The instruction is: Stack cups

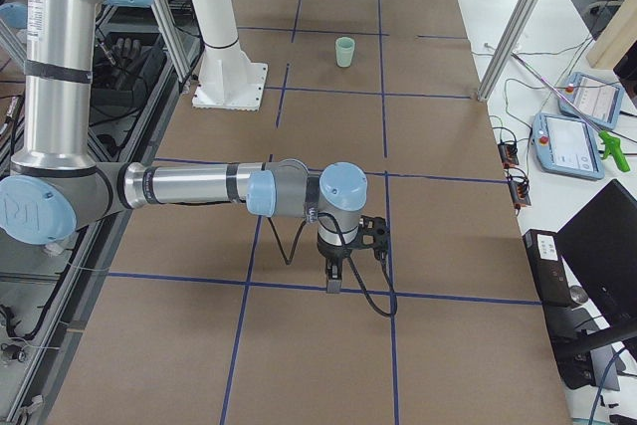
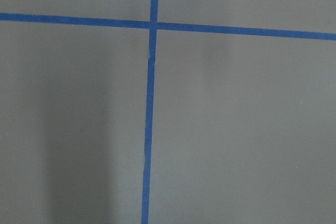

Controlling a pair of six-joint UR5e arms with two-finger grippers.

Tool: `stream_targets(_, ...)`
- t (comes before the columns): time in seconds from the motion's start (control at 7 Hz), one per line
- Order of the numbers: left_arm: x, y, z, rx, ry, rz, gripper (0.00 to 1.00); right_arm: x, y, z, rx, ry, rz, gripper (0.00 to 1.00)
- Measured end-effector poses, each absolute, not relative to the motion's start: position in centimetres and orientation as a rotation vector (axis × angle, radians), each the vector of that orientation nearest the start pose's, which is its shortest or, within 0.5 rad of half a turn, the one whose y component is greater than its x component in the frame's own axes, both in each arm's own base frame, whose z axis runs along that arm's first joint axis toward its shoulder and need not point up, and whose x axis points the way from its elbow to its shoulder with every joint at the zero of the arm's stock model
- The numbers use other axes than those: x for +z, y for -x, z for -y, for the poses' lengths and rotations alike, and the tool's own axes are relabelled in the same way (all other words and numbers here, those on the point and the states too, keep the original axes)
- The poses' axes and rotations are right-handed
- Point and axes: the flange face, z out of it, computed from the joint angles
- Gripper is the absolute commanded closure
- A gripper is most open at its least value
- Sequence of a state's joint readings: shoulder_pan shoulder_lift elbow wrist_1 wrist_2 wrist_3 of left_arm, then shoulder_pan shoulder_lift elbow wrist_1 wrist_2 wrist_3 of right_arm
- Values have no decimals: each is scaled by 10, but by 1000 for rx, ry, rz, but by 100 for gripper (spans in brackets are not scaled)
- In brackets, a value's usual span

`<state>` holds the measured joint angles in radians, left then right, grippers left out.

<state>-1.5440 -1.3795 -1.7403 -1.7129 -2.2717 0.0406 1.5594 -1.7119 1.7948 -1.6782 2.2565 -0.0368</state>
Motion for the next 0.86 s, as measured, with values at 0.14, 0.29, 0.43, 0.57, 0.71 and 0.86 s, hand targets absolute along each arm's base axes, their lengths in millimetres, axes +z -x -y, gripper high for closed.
stream_targets(0.14,653,58,422,109,-121,-699,0,630,-65,430,-38,15,686,0)
stream_targets(0.29,652,58,422,110,-123,-698,0,630,-65,430,-38,15,686,0)
stream_targets(0.43,650,58,422,111,-127,-698,0,630,-65,430,-38,15,686,0)
stream_targets(0.57,648,58,423,112,-132,-698,0,630,-65,430,-38,15,686,0)
stream_targets(0.71,648,58,423,113,-133,-698,0,630,-65,430,-38,15,686,0)
stream_targets(0.86,647,58,423,113,-133,-698,0,630,-65,430,-38,15,686,0)
